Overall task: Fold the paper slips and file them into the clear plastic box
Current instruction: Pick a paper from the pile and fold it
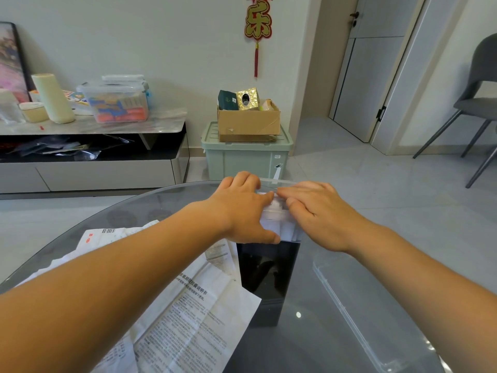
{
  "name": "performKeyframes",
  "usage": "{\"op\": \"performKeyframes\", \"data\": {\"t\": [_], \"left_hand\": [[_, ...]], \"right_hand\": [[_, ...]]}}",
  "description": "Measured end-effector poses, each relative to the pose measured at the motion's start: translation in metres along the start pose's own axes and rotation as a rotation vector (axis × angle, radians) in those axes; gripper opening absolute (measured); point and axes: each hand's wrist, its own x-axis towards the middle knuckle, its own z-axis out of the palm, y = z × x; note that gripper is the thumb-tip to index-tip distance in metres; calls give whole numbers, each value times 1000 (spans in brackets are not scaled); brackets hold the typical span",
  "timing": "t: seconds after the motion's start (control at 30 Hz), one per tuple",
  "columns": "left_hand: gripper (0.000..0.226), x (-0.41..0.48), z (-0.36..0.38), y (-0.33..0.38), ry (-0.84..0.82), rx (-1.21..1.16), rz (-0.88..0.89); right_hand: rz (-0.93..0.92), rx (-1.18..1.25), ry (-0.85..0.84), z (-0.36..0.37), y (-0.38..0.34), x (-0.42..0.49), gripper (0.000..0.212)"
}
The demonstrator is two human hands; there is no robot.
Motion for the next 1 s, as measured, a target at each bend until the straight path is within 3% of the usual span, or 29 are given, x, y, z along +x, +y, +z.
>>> {"op": "performKeyframes", "data": {"t": [0.13,0.27,0.37,0.47,0.63,0.83,1.0], "left_hand": [[95,-9,0,-8,117,-179,34],[99,-34,-8,-13,207,-253,-9],[84,-69,-15,-16,277,-324,-74],[58,-116,-14,-16,247,-418,-185],[21,-204,-7,-9,94,-366,-286],[28,-290,0,6,-113,-310,-365],[62,-329,11,23,-223,-285,-348]], "right_hand": [[141,282,131,-5,6,-7,43],[195,345,255,-16,1,-20,39],[188,380,299,-26,-19,-35,33],[123,391,192,-30,-56,-60,26],[-46,286,-183,-19,-127,-111,29],[-236,216,-438,2,-184,-156,44],[-277,147,-453,15,-202,-171,39]]}}
